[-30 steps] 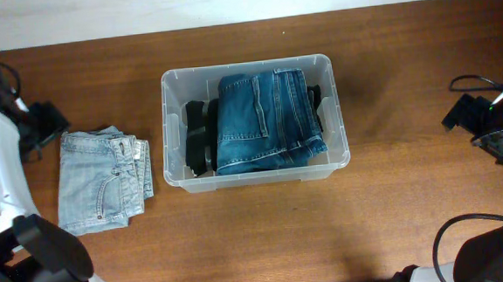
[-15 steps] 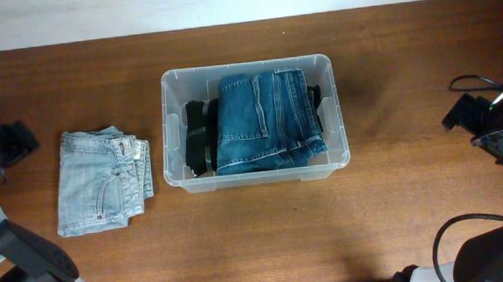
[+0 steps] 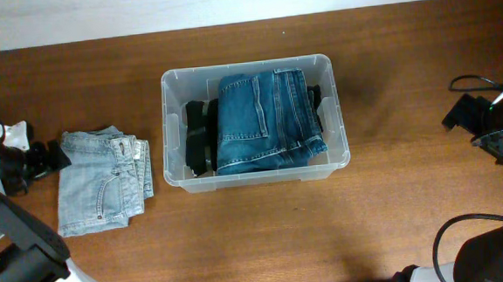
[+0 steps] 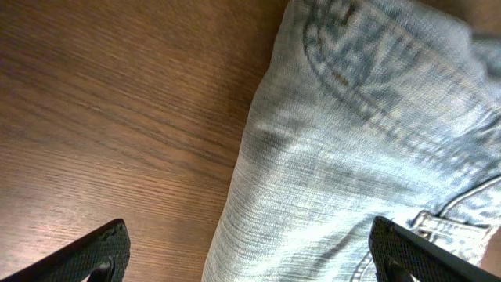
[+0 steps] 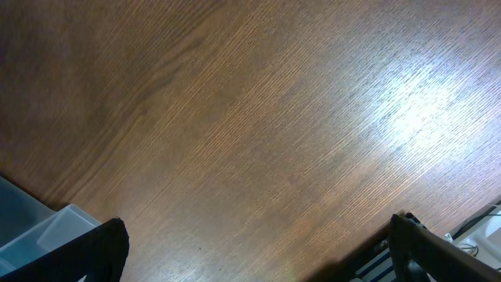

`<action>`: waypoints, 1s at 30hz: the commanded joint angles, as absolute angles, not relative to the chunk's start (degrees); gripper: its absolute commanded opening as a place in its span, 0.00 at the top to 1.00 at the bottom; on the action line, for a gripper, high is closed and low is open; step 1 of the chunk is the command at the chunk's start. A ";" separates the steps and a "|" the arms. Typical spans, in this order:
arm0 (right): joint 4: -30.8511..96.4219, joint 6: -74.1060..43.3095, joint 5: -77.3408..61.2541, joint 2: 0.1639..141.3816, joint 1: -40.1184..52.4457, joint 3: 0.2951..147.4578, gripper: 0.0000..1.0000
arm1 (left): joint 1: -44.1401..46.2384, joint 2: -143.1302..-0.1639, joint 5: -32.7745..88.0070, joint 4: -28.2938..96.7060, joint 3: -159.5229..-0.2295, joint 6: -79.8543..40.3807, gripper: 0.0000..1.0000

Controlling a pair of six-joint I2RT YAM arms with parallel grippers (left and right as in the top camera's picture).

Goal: Pack container
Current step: 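Grasp the light blue jeans' left edge with the left gripper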

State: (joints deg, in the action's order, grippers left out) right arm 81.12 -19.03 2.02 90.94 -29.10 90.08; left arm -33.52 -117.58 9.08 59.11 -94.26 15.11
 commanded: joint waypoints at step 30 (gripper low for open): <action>81.14 -19.07 2.11 91.09 -29.32 90.17 0.02 | -34.20 -123.09 18.90 57.67 -83.40 19.84 0.03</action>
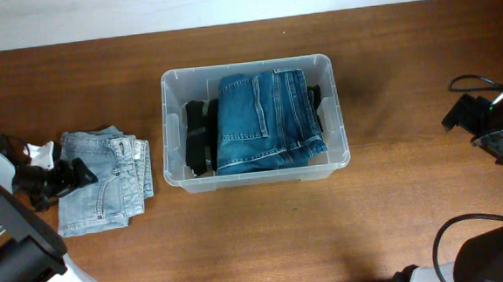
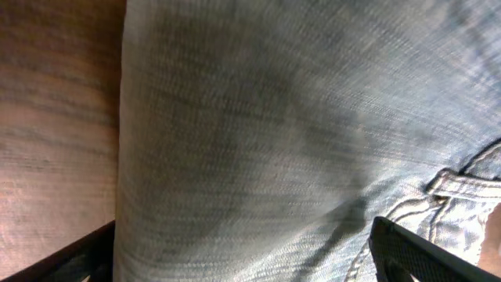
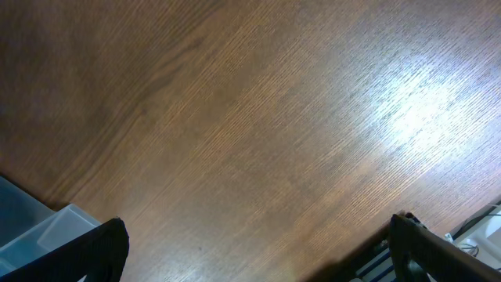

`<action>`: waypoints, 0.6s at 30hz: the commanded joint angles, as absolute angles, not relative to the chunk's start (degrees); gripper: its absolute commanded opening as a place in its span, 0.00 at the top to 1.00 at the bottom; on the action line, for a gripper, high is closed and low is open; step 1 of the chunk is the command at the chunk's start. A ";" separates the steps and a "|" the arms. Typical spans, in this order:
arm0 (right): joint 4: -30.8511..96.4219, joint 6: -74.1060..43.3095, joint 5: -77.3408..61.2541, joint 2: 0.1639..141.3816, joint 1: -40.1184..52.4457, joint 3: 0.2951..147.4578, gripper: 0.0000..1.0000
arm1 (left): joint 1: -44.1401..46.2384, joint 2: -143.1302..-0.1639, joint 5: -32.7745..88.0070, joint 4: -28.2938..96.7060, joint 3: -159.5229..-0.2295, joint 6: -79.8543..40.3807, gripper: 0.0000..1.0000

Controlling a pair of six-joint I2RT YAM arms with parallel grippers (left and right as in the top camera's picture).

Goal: Pack container
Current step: 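Grasp the light blue jeans' left edge with the left gripper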

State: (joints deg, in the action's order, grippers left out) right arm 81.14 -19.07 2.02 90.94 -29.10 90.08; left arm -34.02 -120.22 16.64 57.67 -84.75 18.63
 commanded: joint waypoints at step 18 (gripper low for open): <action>81.14 -19.07 2.11 91.09 -29.32 90.17 0.02 | -34.22 -123.42 21.89 57.58 -84.58 19.77 0.91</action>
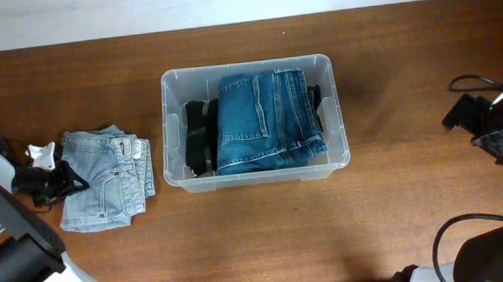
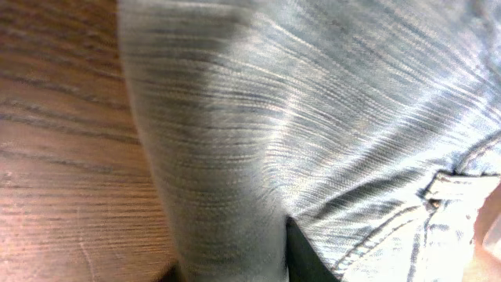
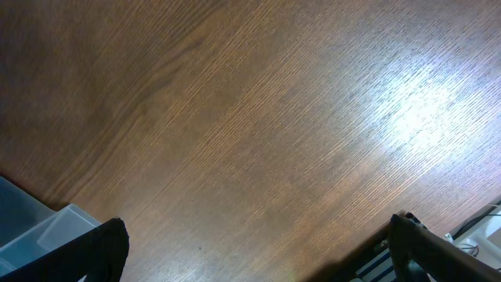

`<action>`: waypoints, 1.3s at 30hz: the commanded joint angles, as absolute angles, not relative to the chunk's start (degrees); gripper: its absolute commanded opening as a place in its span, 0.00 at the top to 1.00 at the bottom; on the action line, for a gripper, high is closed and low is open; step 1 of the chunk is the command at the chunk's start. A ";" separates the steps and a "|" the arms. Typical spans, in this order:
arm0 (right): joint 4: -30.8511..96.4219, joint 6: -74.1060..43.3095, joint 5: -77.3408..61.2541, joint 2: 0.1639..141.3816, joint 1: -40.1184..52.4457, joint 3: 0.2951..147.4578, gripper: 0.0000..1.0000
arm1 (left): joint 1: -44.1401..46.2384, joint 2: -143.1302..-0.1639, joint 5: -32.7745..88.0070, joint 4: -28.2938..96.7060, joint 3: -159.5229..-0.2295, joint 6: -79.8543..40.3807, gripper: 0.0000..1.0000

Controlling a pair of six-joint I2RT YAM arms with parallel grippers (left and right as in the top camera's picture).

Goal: Pack container
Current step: 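Grasp the light blue jeans' left edge with the left gripper, then lift the light blue jeans and carry them toward the box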

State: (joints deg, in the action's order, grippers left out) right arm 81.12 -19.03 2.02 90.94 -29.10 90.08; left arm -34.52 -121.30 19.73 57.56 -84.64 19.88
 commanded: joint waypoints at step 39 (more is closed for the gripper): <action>81.14 -19.07 2.11 91.09 -29.32 90.17 0.02 | -10.81 -123.33 46.96 96.68 -170.50 -3.75 0.99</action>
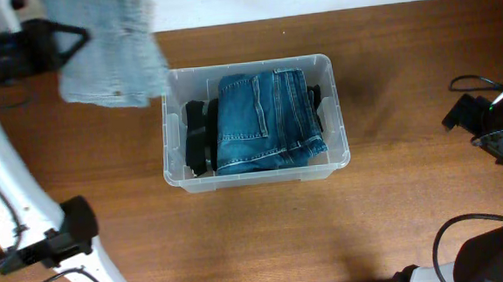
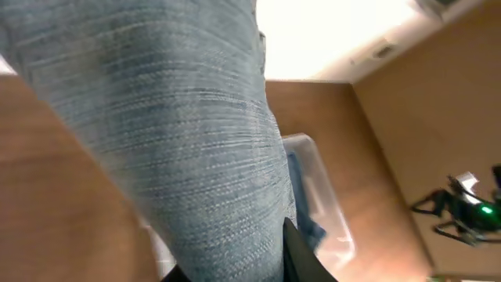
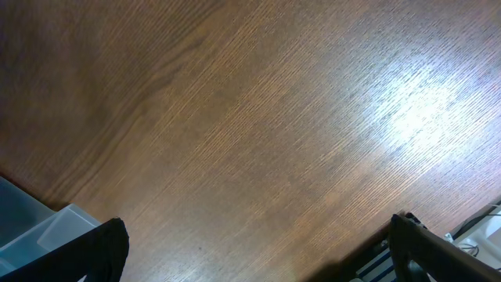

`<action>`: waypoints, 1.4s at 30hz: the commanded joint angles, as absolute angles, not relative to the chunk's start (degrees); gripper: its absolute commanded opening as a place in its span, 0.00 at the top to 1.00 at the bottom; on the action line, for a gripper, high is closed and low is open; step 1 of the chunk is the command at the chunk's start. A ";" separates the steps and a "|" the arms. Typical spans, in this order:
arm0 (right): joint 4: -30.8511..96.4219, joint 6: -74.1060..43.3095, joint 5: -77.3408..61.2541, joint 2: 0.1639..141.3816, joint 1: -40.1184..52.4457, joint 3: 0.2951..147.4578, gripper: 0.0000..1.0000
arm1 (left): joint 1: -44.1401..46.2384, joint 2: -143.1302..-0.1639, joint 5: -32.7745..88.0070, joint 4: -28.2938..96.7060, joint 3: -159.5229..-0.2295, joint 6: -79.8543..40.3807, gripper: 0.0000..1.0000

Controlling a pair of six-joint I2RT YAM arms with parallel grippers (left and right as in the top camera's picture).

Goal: Pack container
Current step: 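Lift the light blue jeans and carry them toward the box, then lower the light blue jeans into the box's left side with left gripper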

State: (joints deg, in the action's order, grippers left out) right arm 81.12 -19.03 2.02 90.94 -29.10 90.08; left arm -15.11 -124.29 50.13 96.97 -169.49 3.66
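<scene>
The folded light blue jeans [image 1: 110, 53] hang in the air just left of the clear plastic container [image 1: 247, 64], near its back left corner. My left gripper [image 1: 70, 37] is shut on them; in the left wrist view the denim [image 2: 180, 141] fills the frame down to the gripper [image 2: 235, 266], with the container [image 2: 313, 180] below. Dark blue jeans [image 1: 263, 118] and a black garment [image 1: 199, 135] lie inside the container. My right gripper [image 3: 258, 258] stands open over bare wood at the table's right edge.
The right arm [image 1: 486, 118] and a black cable [image 1: 467, 81] sit at the far right. A white wall runs along the table's back edge [image 1: 314, 13]. The left arm's base [image 1: 56, 240] stands at the front left.
My left gripper, which was shut on the light jeans on the table left of the container, now holds them lifted and nearer the container's back left corner. The right arm is unchanged.
The light jeans lay folded on the table with my left gripper open beside their left edge. Then the open jaws were around that edge, then shut on it. Now the jeans hang off the table next to the container.
</scene>
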 commanded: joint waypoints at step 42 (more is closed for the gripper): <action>81.14 -19.07 2.11 91.09 -29.32 90.17 0.02 | 16.91 -139.72 33.91 96.71 -169.62 -19.29 0.99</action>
State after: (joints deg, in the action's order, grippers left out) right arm 81.12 -19.05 2.02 90.94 -29.10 90.08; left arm 14.57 -139.20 29.78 96.84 -169.18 -18.50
